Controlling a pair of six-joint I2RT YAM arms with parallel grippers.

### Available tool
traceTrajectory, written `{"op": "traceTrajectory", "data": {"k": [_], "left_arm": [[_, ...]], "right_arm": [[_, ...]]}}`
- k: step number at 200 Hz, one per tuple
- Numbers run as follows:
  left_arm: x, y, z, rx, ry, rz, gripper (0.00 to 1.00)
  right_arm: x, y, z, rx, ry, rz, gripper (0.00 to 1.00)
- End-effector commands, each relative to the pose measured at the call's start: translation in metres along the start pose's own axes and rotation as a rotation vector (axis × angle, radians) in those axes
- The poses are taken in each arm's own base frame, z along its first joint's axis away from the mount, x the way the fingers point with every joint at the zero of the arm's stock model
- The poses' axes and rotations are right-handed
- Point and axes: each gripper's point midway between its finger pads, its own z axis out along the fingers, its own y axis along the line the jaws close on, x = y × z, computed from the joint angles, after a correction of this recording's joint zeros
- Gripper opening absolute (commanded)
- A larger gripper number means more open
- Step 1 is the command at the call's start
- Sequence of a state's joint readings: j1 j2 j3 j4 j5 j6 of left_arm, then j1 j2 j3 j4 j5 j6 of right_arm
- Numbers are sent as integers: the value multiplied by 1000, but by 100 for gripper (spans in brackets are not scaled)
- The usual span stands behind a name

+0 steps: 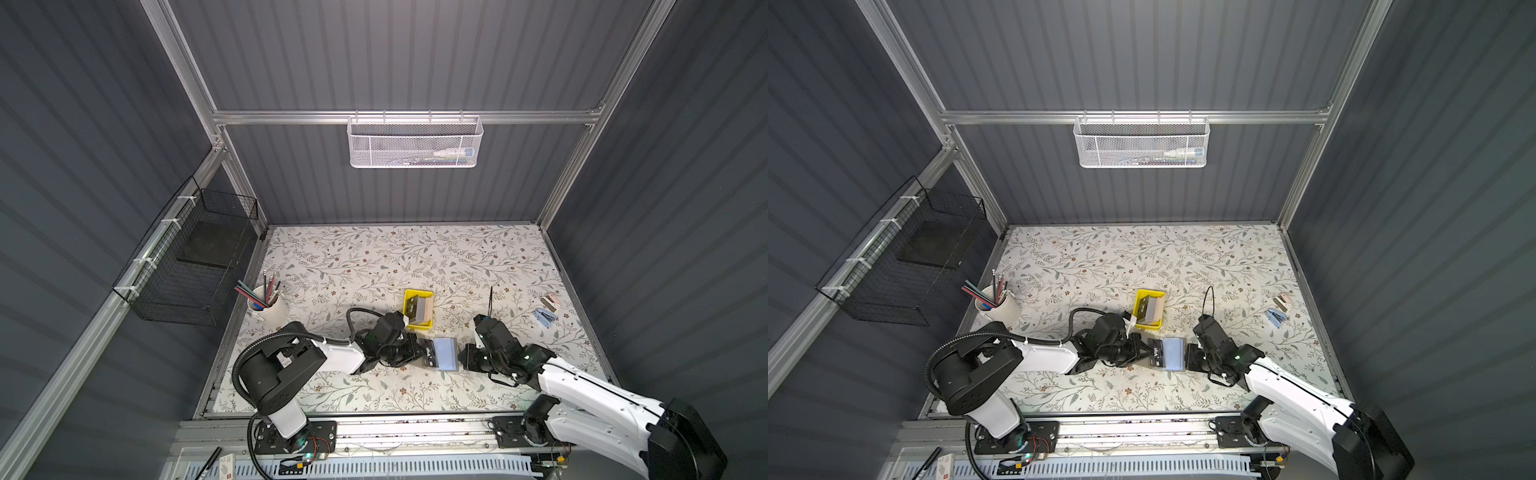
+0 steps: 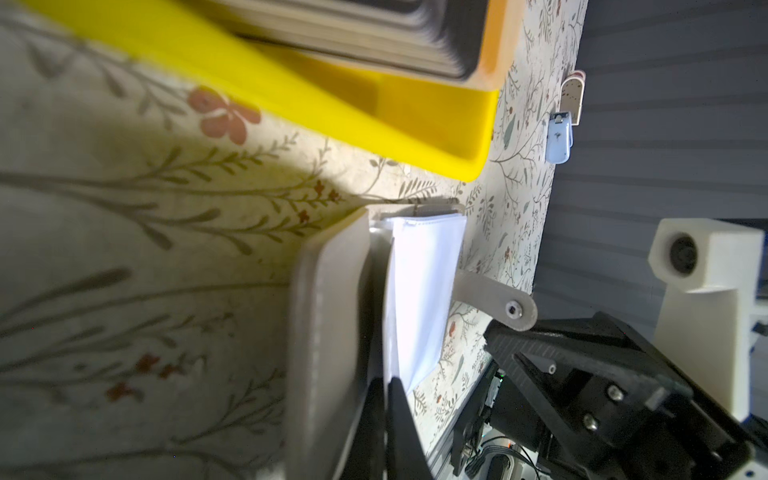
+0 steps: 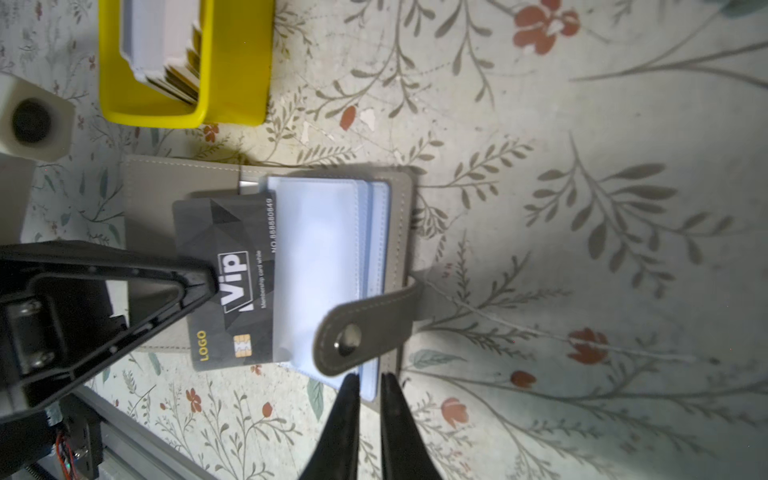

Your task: Put the credit cards into the card holder

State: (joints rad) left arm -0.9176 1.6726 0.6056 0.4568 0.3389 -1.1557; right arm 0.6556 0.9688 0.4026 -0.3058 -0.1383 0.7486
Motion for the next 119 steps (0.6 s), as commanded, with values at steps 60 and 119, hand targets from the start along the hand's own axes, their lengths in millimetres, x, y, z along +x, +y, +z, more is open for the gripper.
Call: {"op": "traceTrajectory", "data": {"k": [60, 119], "left_arm": [[11, 11, 9, -38, 62, 12, 3], [10, 1, 12, 8, 67, 38, 4]], "right_arm": [[-5, 4, 10, 41, 57, 19, 10], [2, -16, 19, 145, 93, 39, 9]]}}
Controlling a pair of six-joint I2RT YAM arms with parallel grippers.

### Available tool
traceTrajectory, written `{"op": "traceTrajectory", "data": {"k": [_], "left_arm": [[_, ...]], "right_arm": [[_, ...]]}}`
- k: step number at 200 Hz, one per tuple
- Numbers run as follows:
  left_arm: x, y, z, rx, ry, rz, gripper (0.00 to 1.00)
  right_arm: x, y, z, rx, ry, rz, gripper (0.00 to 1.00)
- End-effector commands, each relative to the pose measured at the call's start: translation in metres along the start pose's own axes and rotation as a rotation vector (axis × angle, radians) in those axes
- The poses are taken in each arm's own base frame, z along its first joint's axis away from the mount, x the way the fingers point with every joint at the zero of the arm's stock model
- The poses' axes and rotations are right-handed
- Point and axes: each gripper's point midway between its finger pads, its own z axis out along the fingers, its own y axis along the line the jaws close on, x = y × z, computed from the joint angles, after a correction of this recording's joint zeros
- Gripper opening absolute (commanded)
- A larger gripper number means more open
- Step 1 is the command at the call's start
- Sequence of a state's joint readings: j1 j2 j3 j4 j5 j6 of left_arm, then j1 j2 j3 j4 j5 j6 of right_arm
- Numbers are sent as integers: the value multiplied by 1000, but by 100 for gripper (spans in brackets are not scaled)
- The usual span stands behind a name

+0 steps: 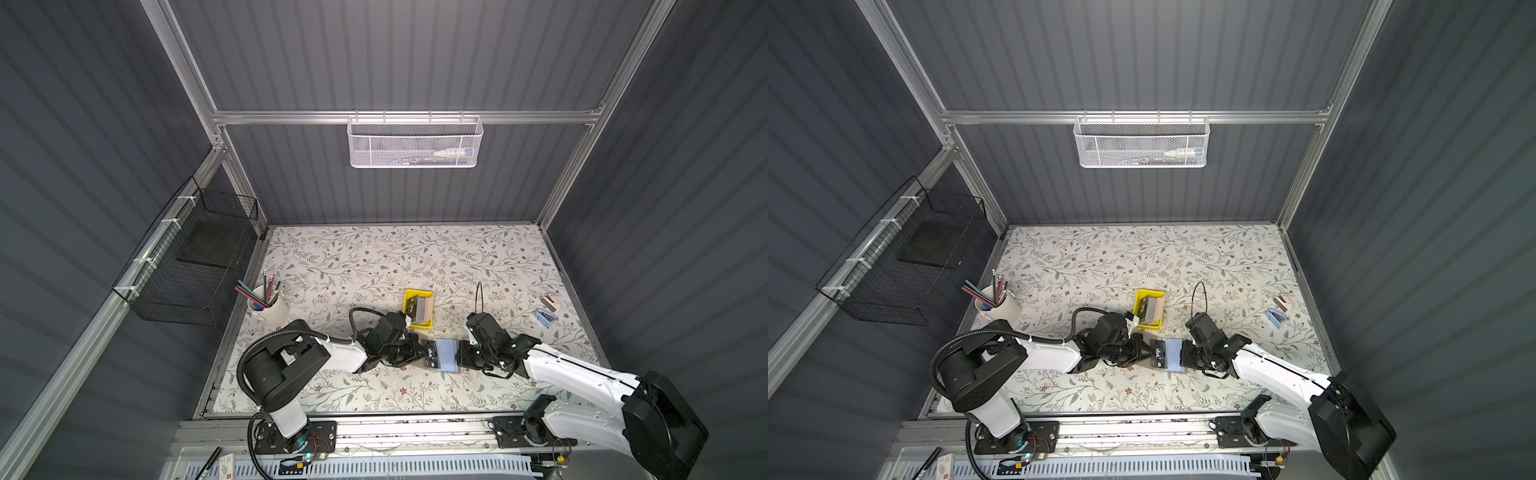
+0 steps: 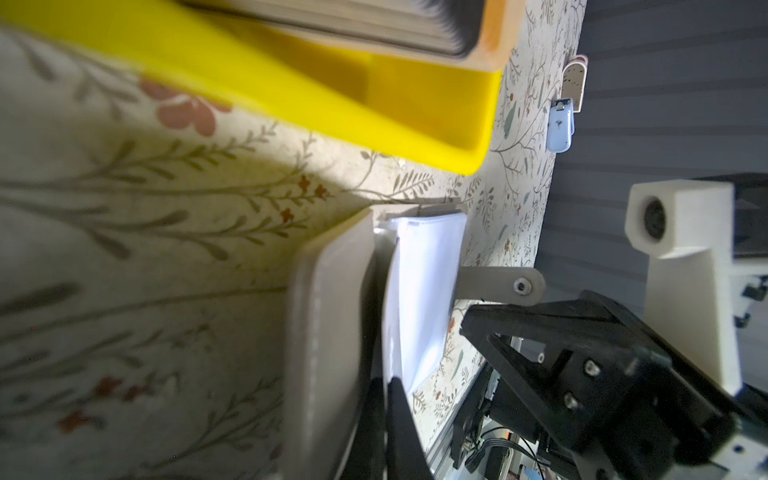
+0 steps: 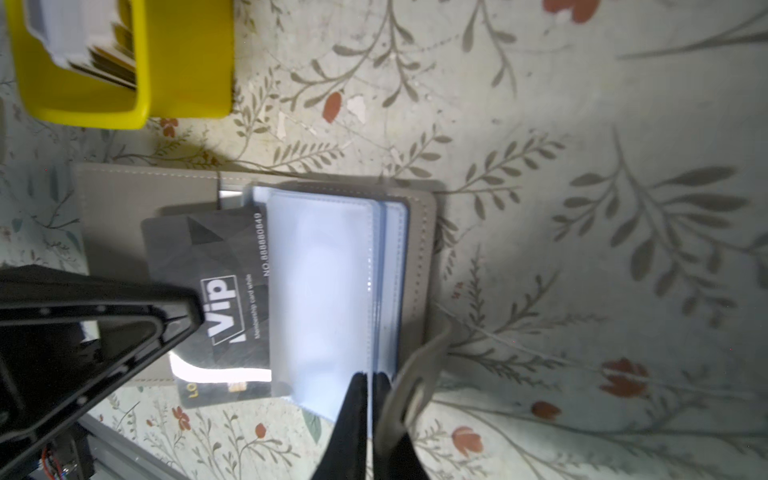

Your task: Put the credit cards into the card holder

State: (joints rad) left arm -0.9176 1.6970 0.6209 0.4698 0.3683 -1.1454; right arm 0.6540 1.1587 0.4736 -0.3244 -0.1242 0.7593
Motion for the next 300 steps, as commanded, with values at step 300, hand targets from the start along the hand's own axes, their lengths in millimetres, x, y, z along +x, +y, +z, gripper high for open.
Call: {"op": "traceTrajectory", "data": {"k": [300], "left_arm": [[11, 2, 20, 66, 46, 59, 15]], "right_arm": [[9, -33, 1, 138, 15, 55, 8]]}}
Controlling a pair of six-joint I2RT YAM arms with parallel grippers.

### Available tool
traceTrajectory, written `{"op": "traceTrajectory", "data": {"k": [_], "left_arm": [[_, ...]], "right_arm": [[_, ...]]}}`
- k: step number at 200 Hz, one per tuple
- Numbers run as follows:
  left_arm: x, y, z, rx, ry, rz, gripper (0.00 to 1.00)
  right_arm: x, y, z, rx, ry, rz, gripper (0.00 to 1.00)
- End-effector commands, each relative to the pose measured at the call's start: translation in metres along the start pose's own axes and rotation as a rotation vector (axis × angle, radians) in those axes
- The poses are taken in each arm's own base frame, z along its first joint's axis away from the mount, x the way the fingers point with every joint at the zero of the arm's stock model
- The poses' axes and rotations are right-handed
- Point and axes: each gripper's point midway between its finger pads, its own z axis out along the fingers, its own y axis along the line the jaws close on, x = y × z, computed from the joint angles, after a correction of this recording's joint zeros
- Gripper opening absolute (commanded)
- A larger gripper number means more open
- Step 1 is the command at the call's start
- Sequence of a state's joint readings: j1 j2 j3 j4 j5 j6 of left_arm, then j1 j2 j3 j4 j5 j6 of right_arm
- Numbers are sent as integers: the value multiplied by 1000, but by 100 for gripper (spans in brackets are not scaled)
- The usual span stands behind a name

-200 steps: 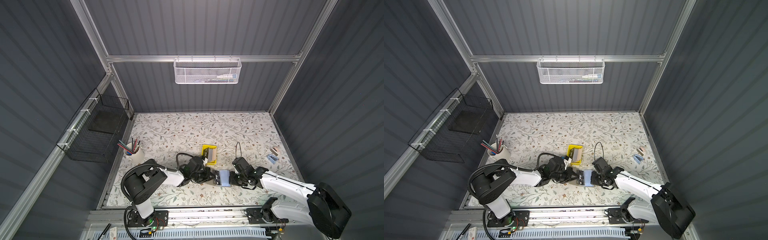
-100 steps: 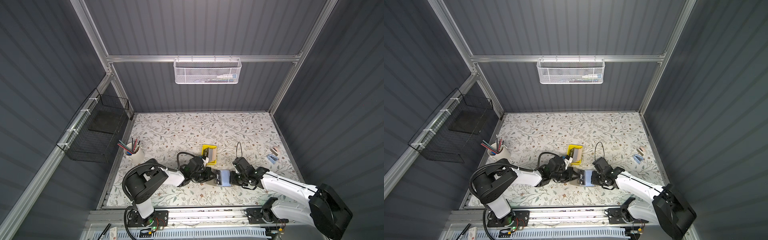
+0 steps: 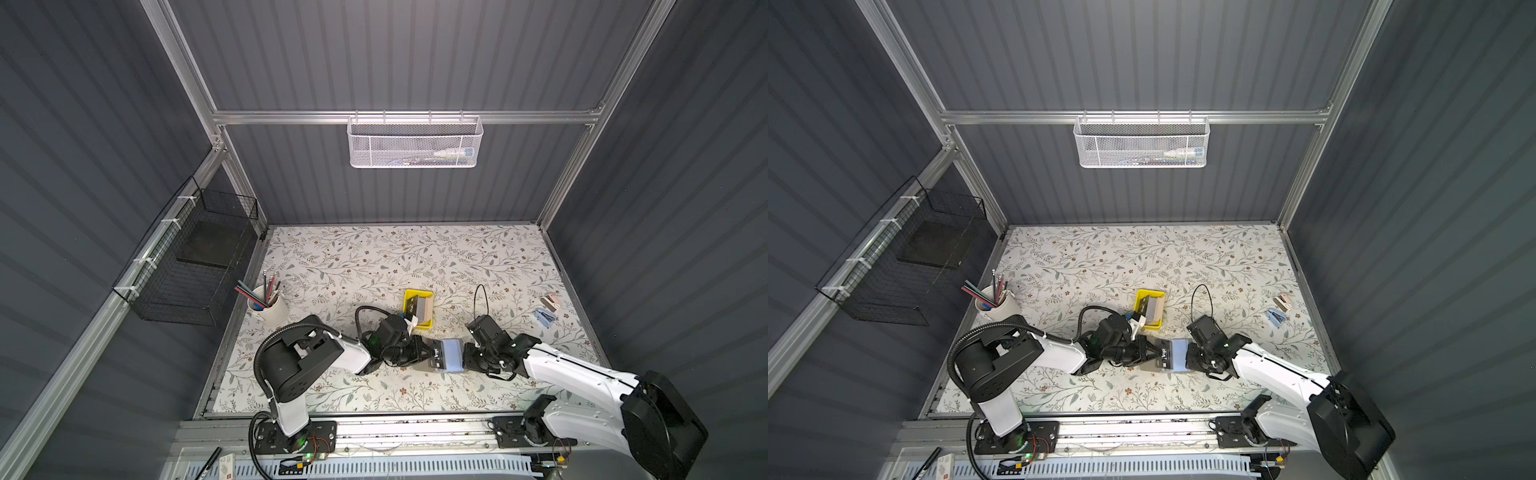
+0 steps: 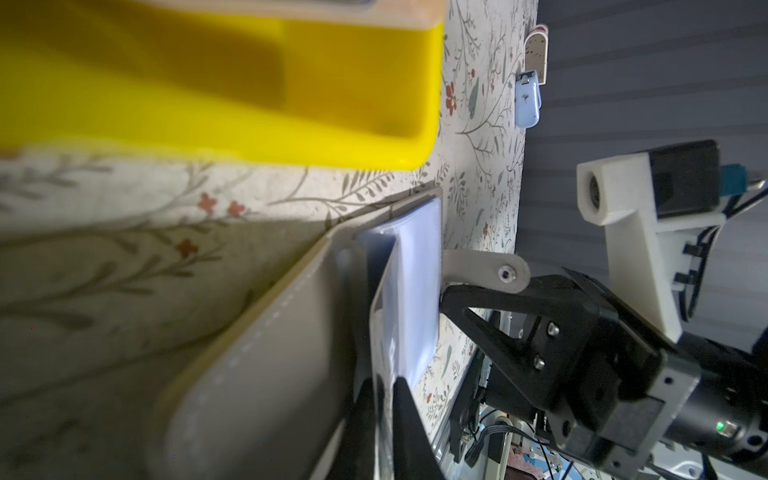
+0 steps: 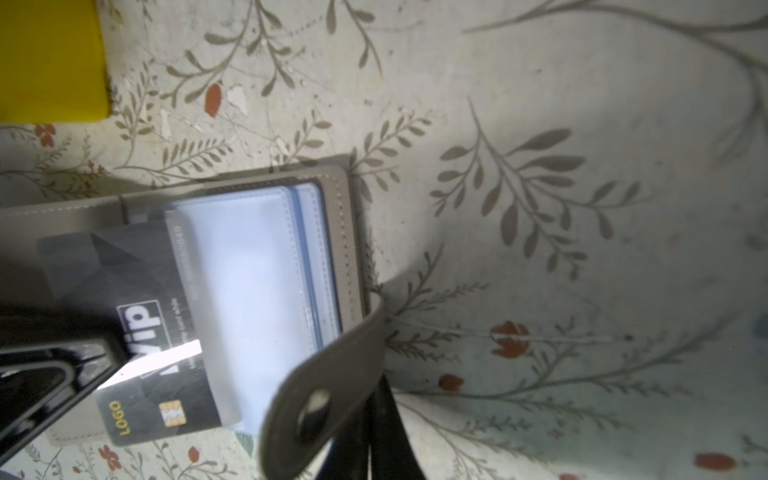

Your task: Put the credit cards into the card holder

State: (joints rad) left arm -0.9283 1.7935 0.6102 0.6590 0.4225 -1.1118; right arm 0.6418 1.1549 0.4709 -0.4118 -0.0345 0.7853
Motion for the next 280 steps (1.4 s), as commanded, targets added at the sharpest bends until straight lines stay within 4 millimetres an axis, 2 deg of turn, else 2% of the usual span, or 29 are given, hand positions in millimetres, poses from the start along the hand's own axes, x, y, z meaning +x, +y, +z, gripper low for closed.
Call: {"op": "traceTrajectory", "data": {"k": [1, 36, 166, 217, 280], "left_arm": [[6, 9, 3, -25, 19, -18, 15], [6, 10, 5, -37, 21, -20, 20], [8, 7, 12, -45, 39, -20, 22], [6, 22, 0, -190, 25, -13, 26], [4, 34, -16, -334, 21, -1, 32]], "right_arm": [[6, -5, 4, 11, 22, 9, 8], [6, -2, 6, -2, 26, 2, 7], [4, 9, 5, -62, 22, -11, 6], [9, -3, 10, -1, 38, -3, 6], [9, -5, 11, 14, 43, -4, 6]]}}
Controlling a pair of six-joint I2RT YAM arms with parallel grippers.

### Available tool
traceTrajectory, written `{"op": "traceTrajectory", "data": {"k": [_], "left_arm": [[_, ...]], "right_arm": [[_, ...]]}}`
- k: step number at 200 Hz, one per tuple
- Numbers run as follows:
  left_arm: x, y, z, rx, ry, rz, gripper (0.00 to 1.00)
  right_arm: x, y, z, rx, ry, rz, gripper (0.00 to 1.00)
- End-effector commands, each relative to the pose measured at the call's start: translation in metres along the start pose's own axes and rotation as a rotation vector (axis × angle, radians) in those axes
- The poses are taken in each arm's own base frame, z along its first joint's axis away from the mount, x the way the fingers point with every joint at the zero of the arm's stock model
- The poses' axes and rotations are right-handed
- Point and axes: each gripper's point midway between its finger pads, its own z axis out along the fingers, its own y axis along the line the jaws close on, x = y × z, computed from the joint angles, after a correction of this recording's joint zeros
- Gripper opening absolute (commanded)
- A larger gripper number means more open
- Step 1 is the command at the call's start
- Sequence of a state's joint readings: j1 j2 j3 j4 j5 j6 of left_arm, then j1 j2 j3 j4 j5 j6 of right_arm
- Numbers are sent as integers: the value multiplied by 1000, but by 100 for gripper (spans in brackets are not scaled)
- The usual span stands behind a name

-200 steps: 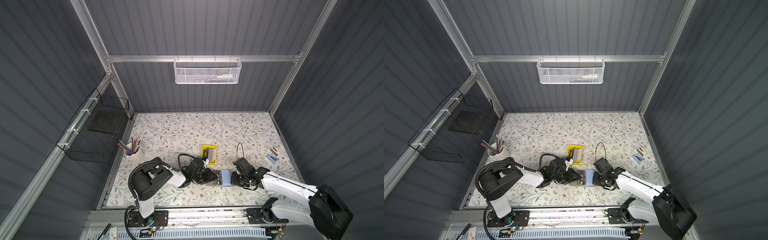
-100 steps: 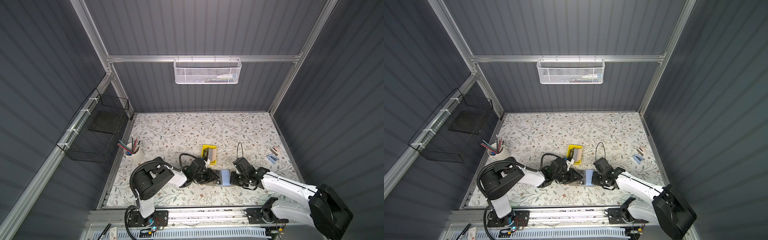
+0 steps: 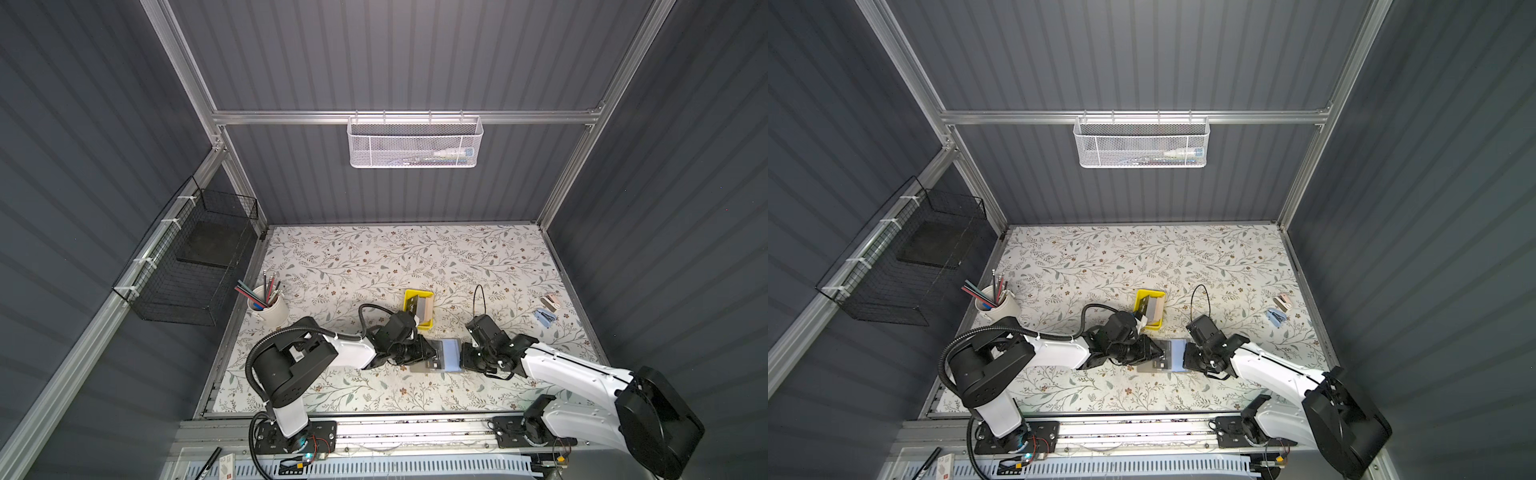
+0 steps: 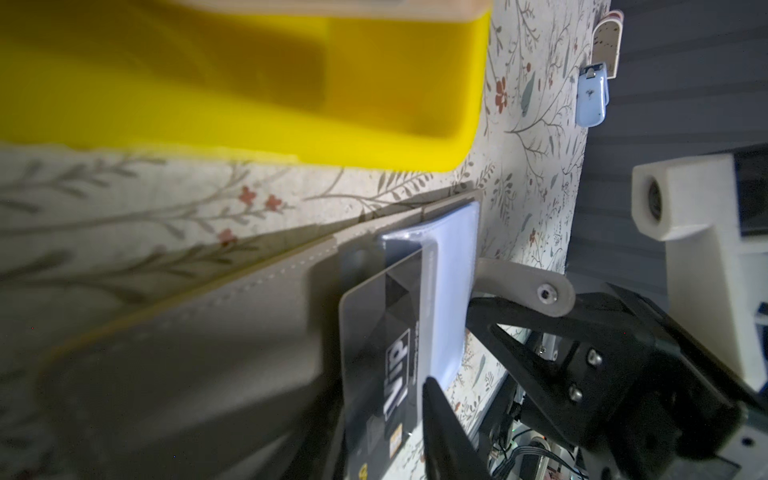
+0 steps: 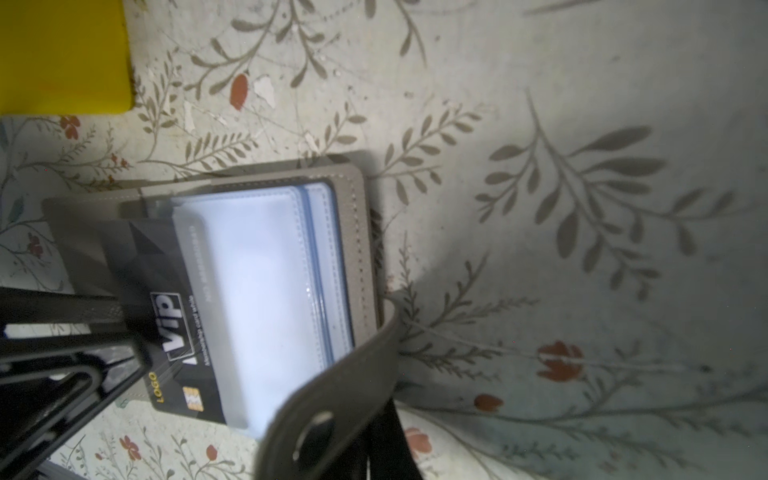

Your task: Put the credit cards into the card holder

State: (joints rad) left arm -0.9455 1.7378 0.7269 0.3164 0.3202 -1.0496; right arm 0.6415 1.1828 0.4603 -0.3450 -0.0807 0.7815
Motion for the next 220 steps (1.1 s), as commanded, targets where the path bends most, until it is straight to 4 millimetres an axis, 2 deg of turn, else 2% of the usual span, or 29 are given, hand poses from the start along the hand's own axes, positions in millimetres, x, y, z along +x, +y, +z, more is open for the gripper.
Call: {"op": "traceTrajectory", "data": {"k": [1, 54, 101, 220], "left_arm": [[10, 28, -7, -152, 24, 0, 32], [11, 31, -7, -194, 48, -5, 27], [12, 25, 2, -173, 65, 1, 25], [15, -8, 17, -37, 64, 3, 17]], "right_arm": [[8, -15, 4, 66, 31, 1, 6], [8, -14, 4, 63, 33, -1, 6], [7, -13, 4, 61, 34, -6, 6], [7, -13, 4, 55, 28, -10, 6]]}}
